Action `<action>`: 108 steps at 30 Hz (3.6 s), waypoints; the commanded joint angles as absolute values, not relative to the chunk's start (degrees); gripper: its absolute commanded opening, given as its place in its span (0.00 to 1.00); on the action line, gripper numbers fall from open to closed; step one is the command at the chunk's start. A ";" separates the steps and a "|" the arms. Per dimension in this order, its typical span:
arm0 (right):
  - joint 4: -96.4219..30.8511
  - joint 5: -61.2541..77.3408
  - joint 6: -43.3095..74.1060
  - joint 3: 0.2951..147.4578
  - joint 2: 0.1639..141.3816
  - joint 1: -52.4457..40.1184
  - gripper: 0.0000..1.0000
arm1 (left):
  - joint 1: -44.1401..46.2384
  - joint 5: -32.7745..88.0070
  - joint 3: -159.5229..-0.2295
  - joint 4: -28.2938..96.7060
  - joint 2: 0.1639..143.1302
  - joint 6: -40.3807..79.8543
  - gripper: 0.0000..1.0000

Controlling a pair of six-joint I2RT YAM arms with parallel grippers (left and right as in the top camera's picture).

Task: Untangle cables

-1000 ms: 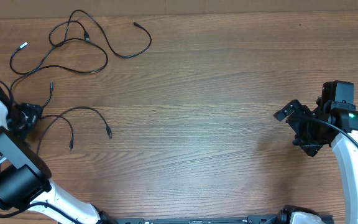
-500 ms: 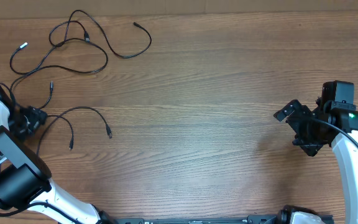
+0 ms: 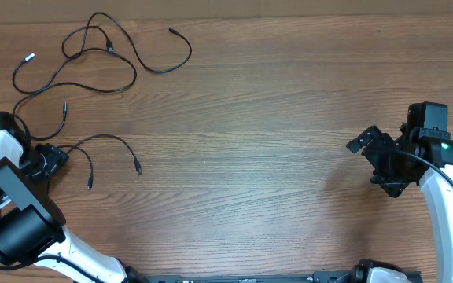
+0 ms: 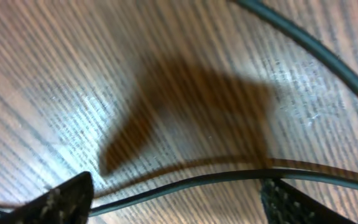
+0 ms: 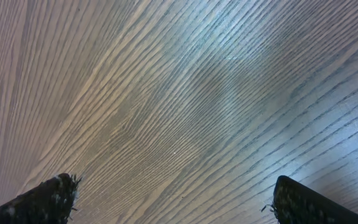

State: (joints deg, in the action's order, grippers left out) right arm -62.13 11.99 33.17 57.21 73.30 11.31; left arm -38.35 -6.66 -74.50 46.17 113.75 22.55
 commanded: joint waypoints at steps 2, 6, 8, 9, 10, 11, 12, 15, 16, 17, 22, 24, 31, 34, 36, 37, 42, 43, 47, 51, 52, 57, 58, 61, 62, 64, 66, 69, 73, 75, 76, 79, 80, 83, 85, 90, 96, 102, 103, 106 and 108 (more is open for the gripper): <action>-61.84 11.60 32.93 58.52 72.97 11.49 1.00 | -38.61 -7.94 -73.03 44.88 114.10 21.78 0.61; -61.84 11.60 32.93 58.52 72.97 11.49 1.00 | -38.61 -8.12 -72.62 43.40 114.10 21.76 0.56; -61.84 11.60 32.93 58.52 72.97 11.49 1.00 | -38.61 -8.12 -72.58 42.92 114.10 21.76 0.51; -61.84 11.60 32.93 58.52 72.97 11.49 1.00 | -38.61 -8.12 -72.58 42.72 114.10 21.74 0.47; -61.84 11.60 32.93 58.52 72.97 11.49 1.00 | -38.61 -8.12 -72.58 42.35 114.10 21.34 0.42; -61.84 11.60 32.93 58.52 72.97 11.49 1.00 | -38.61 -8.12 -72.58 41.87 114.10 20.51 0.38; -61.84 11.60 32.93 58.52 72.97 11.49 1.00 | -38.61 -8.12 -72.58 41.34 114.10 19.31 0.36; -61.84 11.60 32.93 58.52 72.97 11.49 1.00 | -38.61 -8.16 -72.64 40.25 114.10 15.53 0.22; -61.84 11.60 32.93 58.52 72.97 11.49 1.00 | -38.61 -8.29 -72.86 40.23 114.10 14.31 0.20; -61.84 11.60 32.93 58.52 72.97 11.49 1.00 | -38.61 -8.73 -73.21 40.32 114.10 13.39 0.19; -61.84 11.60 32.93 58.52 72.97 11.49 1.00 | -38.61 -12.51 -77.89 43.48 114.08 13.23 0.16; -61.84 11.60 32.91 58.52 72.97 11.49 1.00 | -38.59 -12.58 -81.52 45.91 114.08 13.23 0.14; -61.84 11.60 32.93 58.52 72.97 11.49 1.00 | -37.80 -6.24 -92.99 53.67 114.08 13.34 0.38; -61.84 11.60 32.93 58.52 72.97 11.49 1.00 | -37.12 2.70 -93.80 54.22 114.08 13.34 0.49; -61.84 11.60 32.93 58.52 72.97 11.49 1.00 | -36.67 11.16 -93.80 54.04 114.08 13.34 0.52; -61.84 11.60 32.93 58.52 72.97 11.49 1.00 | -36.34 15.62 -93.80 53.82 114.08 13.58 0.54; -61.84 11.60 32.93 58.52 72.97 11.49 1.00 | -32.10 30.35 -93.80 53.93 114.08 13.93 0.68; -61.84 11.60 32.93 58.52 72.97 11.49 1.00 | -30.41 30.06 -93.80 54.68 114.08 13.85 0.70; -61.84 11.60 32.93 58.52 72.97 11.49 1.00 | -21.96 23.46 -93.80 58.33 114.08 13.50 0.80; -61.84 11.60 32.93 58.52 72.97 11.49 1.00 | -9.32 13.15 -93.80 60.38 114.08 13.52 0.85; -61.84 11.60 32.93 58.52 72.97 11.49 1.00 | -7.09 12.01 -93.82 60.38 114.08 13.52 0.86; -61.84 11.60 32.93 58.52 72.97 11.49 1.00 | 4.12 7.35 -95.04 61.93 114.08 14.70 0.97; -61.84 11.60 32.93 58.52 72.97 11.49 1.00 | 6.13 5.61 -95.90 62.92 114.08 15.16 0.99; -61.84 11.60 32.93 58.52 72.97 11.49 1.00 | 12.01 -1.85 -101.01 68.36 114.08 15.97 1.00; -61.84 11.60 32.93 58.52 72.97 11.49 1.00 | 13.58 -3.88 -103.02 70.46 113.91 16.67 1.00; -61.84 11.60 32.93 58.52 72.97 11.49 1.00 | 16.43 -6.20 -106.78 73.76 113.40 17.76 1.00; -61.84 11.60 32.93 58.52 72.97 11.49 1.00 | 18.83 -6.39 -110.06 75.92 112.60 18.52 1.00; -61.67 11.60 32.93 58.52 72.97 11.49 1.00 | 22.79 -6.37 -114.43 77.21 109.67 20.03 1.00; -63.00 11.44 32.88 58.52 73.01 11.49 1.00 | 25.30 -6.35 -116.40 77.23 104.60 20.93 1.00; -63.61 9.74 32.88 58.52 73.06 11.49 1.00 | 25.78 -6.20 -116.40 77.58 101.32 21.50 1.00; -63.51 9.65 32.91 58.52 73.06 11.49 1.00 | 25.80 -6.11 -116.40 77.91 99.88 21.67 1.00; -63.35 9.63 32.91 58.52 73.08 11.49 1.00 | 25.80 -6.11 -116.40 79.55 94.65 23.40 1.00; -63.35 9.63 32.91 58.52 73.08 11.49 1.00 | 25.80 -6.13 -116.40 79.96 93.30 23.40 1.00; -62.74 11.79 32.97 58.52 73.08 11.49 1.00 | 25.96 -5.67 -116.40 81.17 89.73 23.40 1.00; -61.21 13.72 32.95 58.52 73.08 11.49 1.00 | 25.96 -5.37 -116.40 82.19 87.83 23.42 1.00; -60.58 16.71 32.93 58.52 73.08 11.49 1.00 | 25.96 -4.80 -116.40 85.97 84.79 25.80 1.00; -60.64 20.75 29.45 58.52 73.06 11.11 1.00 | 25.96 -4.86 -116.38 91.11 83.88 26.17 1.00; -62.15 20.69 28.53 58.52 70.30 8.99 1.00 | 25.96 -4.86 -116.36 92.18 84.23 26.17 1.00; -62.30 20.64 27.97 58.52 69.17 8.43 1.00 | 25.96 -4.86 -116.38 92.16 84.25 26.17 1.00; -62.89 20.32 26.87 58.52 65.84 6.70 1.00 | 25.96 -4.86 -116.36 92.16 84.27 26.17 1.00; -63.86 19.31 26.92 58.52 63.24 5.23 1.00 | 25.96 -4.86 -116.36 92.16 84.27 26.17 1.00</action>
State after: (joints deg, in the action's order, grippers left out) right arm -63.13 19.92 28.45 57.21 67.66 7.09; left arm 25.85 -4.97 -115.66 92.14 84.86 25.39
